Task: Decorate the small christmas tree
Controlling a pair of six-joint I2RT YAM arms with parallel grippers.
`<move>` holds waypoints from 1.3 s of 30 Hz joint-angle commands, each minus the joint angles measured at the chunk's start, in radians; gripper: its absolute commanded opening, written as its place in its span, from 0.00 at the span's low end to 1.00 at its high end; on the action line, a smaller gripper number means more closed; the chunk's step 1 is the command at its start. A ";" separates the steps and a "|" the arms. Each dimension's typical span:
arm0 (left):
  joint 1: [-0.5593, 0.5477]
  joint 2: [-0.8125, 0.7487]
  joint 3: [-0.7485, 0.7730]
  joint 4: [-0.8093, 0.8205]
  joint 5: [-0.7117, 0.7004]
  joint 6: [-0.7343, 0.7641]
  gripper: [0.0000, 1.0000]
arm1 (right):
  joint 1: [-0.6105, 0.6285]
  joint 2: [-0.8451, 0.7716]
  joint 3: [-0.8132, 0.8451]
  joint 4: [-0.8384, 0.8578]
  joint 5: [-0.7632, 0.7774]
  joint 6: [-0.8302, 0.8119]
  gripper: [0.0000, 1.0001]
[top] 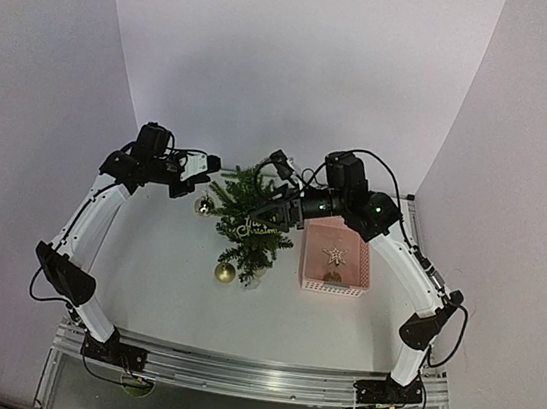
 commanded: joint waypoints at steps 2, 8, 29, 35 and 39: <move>-0.011 -0.039 -0.003 0.006 0.018 -0.022 0.00 | 0.000 -0.050 -0.006 0.021 0.005 -0.021 0.70; -0.014 -0.028 0.002 0.019 0.009 -0.033 0.00 | 0.000 -0.058 -0.017 0.021 0.009 -0.020 0.70; -0.046 -0.015 0.004 0.042 -0.067 -0.102 0.00 | 0.000 -0.070 -0.043 0.023 0.016 -0.023 0.70; -0.060 -0.032 -0.025 0.031 -0.073 -0.104 0.00 | 0.000 -0.078 -0.055 0.023 0.021 -0.023 0.70; -0.063 -0.047 -0.038 0.016 -0.078 -0.098 0.00 | 0.000 -0.082 -0.056 0.024 0.024 -0.025 0.70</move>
